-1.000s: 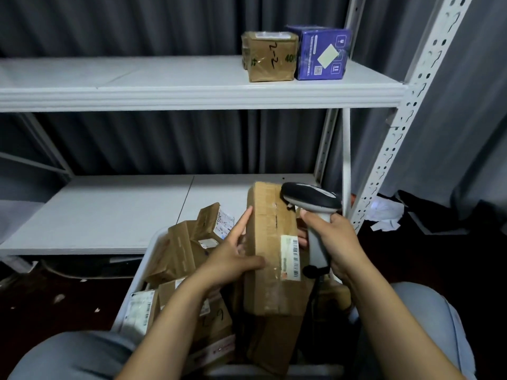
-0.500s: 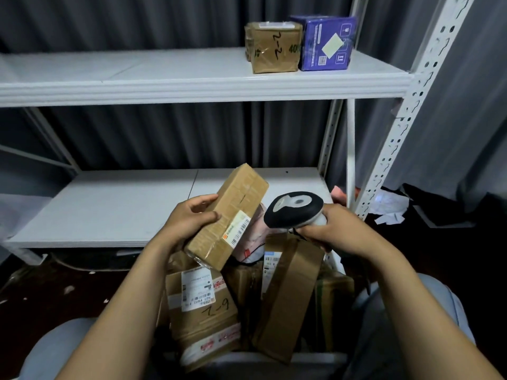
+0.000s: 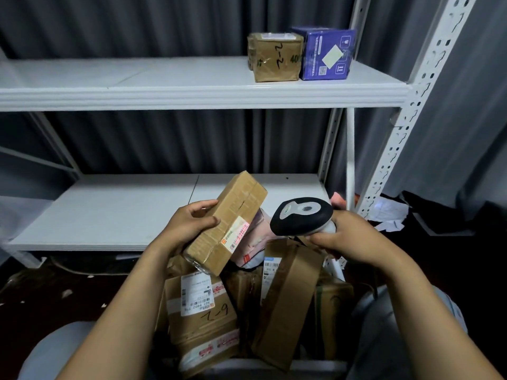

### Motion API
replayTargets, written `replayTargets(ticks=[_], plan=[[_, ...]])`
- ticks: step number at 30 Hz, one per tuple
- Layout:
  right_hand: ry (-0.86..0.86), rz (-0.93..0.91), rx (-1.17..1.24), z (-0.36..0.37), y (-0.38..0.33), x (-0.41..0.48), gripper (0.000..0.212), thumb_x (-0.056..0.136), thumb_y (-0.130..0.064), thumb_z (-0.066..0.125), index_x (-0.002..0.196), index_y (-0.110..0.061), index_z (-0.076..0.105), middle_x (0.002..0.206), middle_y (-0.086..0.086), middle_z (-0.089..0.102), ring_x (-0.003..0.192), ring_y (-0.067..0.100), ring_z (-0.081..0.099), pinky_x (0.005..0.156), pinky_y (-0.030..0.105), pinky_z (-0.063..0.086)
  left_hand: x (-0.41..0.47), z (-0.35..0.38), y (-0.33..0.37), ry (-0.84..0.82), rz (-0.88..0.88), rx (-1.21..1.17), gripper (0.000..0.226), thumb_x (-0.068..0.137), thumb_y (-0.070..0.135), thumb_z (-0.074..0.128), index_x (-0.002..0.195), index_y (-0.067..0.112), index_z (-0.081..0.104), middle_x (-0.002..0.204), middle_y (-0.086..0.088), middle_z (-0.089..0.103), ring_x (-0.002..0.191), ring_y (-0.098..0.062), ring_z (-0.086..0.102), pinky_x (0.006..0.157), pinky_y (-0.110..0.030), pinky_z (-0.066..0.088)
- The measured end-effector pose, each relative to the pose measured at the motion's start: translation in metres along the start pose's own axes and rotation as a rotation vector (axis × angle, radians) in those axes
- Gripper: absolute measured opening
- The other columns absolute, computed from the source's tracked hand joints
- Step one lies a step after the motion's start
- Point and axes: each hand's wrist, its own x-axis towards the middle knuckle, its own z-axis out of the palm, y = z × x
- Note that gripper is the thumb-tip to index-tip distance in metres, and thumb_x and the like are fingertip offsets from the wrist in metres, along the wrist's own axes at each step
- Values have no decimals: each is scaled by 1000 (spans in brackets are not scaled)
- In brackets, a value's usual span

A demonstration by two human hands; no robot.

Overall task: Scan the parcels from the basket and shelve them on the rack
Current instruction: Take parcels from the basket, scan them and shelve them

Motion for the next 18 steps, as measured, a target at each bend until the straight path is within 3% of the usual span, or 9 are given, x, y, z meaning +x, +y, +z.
replayTargets(ticks=[5,8,11,18], plan=[[-10,6,19,2,-2,-1,13,83,-19,73,79,-23,62,63,5,67,54,21,61,56,34,52,-3,3,3,-11,18,-3,45,80,9,74,122,25,65,113,-3,69,100,-18,66,84,-27,52],[11,11,61,2,0,0,11,84,-18,72,80,-22,62,55,-2,63,49,16,58,52,31,50,-5,3,6,-7,28,-26,45,79,12,75,121,27,66,113,-3,70,100,-18,67,80,-25,52],[46,2,141,1,-6,2,10,86,-21,71,83,-16,62,54,8,61,48,20,56,51,33,50,-10,4,16,18,43,-101,40,83,8,71,118,28,66,108,-4,72,100,-22,68,78,-27,52],[169,-69,391,-23,-55,34,14,89,-15,69,81,-6,61,55,3,61,43,17,52,47,28,46,-9,1,85,157,116,-416,34,87,11,67,120,18,66,107,-8,72,94,-19,68,86,-36,53]])
